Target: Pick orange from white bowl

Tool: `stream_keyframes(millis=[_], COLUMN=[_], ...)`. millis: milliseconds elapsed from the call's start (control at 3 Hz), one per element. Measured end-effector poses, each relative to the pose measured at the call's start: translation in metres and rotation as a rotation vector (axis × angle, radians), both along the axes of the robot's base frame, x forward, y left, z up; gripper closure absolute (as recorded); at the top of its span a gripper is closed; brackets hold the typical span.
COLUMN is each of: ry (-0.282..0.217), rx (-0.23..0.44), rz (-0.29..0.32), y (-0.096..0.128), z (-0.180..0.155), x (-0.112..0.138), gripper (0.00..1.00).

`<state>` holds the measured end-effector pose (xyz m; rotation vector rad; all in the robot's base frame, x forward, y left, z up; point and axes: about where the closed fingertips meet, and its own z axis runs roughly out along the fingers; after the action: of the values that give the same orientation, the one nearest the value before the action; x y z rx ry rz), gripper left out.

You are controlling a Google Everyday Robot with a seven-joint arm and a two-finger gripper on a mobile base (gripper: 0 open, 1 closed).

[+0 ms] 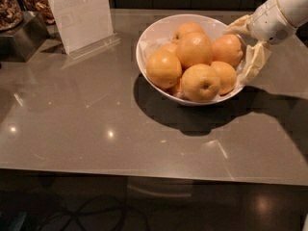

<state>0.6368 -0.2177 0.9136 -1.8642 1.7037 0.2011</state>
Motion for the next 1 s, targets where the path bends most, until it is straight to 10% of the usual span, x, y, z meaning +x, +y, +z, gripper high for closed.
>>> stream_keyframes(millis=[667,1000], ry=[0.000,0.017], rx=[-0.010,-0.042], rz=[-0.001,-0.002], y=[0.0008,0.0010], z=[0.0028,0.0066], x=[0.0014,0.0070], gripper=[0.65,0.52])
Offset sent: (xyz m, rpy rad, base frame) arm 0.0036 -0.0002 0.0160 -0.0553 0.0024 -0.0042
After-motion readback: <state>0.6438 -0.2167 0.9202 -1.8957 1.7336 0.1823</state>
